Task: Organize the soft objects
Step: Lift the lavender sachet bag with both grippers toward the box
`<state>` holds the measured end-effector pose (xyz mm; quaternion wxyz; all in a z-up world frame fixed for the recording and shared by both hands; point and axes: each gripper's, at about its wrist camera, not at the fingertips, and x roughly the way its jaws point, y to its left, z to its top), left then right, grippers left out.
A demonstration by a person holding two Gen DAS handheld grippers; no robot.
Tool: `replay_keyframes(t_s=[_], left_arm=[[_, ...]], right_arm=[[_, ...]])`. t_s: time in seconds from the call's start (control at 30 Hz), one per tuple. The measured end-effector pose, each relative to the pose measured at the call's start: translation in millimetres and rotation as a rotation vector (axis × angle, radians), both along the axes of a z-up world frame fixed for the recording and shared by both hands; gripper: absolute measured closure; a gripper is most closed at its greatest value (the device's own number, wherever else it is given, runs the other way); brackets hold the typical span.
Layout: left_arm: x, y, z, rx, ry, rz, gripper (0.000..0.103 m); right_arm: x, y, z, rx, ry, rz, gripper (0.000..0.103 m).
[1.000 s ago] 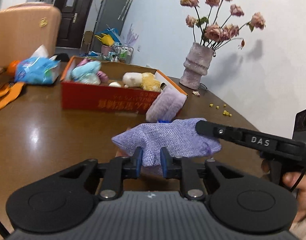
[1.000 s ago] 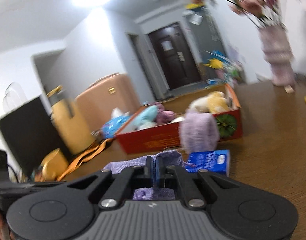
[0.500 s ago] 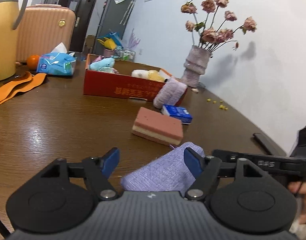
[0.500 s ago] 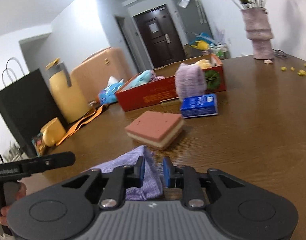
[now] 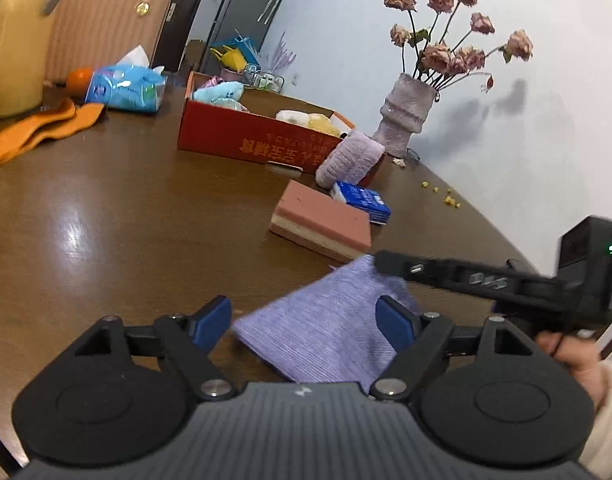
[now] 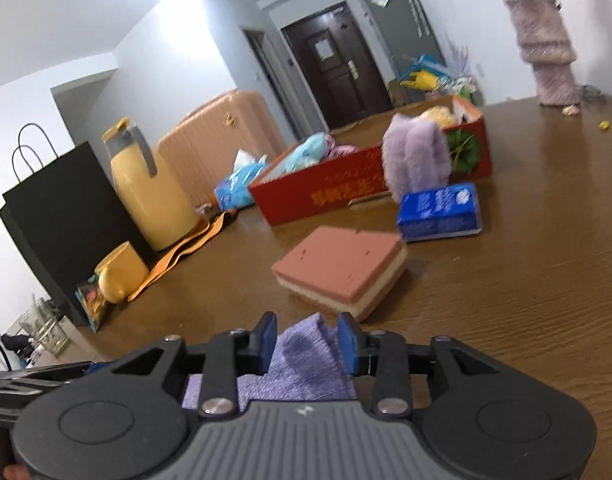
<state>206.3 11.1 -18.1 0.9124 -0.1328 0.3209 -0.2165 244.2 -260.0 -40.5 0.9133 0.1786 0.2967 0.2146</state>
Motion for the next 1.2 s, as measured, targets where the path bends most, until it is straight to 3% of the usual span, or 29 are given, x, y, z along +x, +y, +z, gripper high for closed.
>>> replay_keyframes(t_s=[0.1, 0.2, 0.33, 0.5, 0.7, 0.83, 0.87, 0.9, 1.0, 1.1, 1.2], left_arm=[[-1.0, -1.8, -7.6, -0.047, 0.041, -0.025, 0.027], [4.0, -5.1, -15.4, -0.031, 0.083, -0.009, 0.044], [10.6, -4.9, -15.5, -0.026, 0.088, 0.005, 0.050], [12.6, -1.9, -13.4, 0.012, 0.071, 0.030, 0.048], [9.2, 2.2, -11.8, 0.077, 0.063, 0.029, 0.035], [12.6, 5.0, -16.3, 0.047, 0.093, 0.024, 0.035], [14.2, 4.7, -17.9, 0.037, 0.107, 0.026, 0.039], [15.1, 4.4, -19.7, 0.018, 0.105, 0.026, 0.055], [19.0, 0.3, -20.8, -0.012, 0.100, 0.025, 0.078], [23.1, -5.8, -18.5, -0.018, 0.088, 0.000, 0.089], [28.5, -9.2, -10.9, -0.032, 0.066, -0.030, 0.091]], right_arm=[[-0.2, 7.2, -7.6, 0.001, 0.020, 0.014, 0.073], [-4.8, 8.4, -12.6, 0.014, 0.024, 0.024, 0.080], [-9.9, 7.0, -14.8, 0.024, 0.024, 0.016, 0.089], [-12.2, 7.4, -13.0, 0.007, 0.013, 0.020, 0.094], [-12.8, 9.5, -10.7, -0.018, 0.001, 0.025, 0.094], [-14.9, 10.3, -10.3, -0.028, -0.005, 0.028, 0.094], [-15.5, 10.4, -10.6, -0.029, -0.005, 0.027, 0.095], [-16.0, 10.3, -10.9, -0.029, -0.005, 0.027, 0.095], [-18.3, 9.7, -10.6, -0.024, -0.011, 0.039, 0.099], [-20.6, 6.0, -6.0, -0.003, -0.041, 0.034, 0.099], [-19.9, 0.4, 5.7, 0.011, -0.077, 0.031, 0.099]])
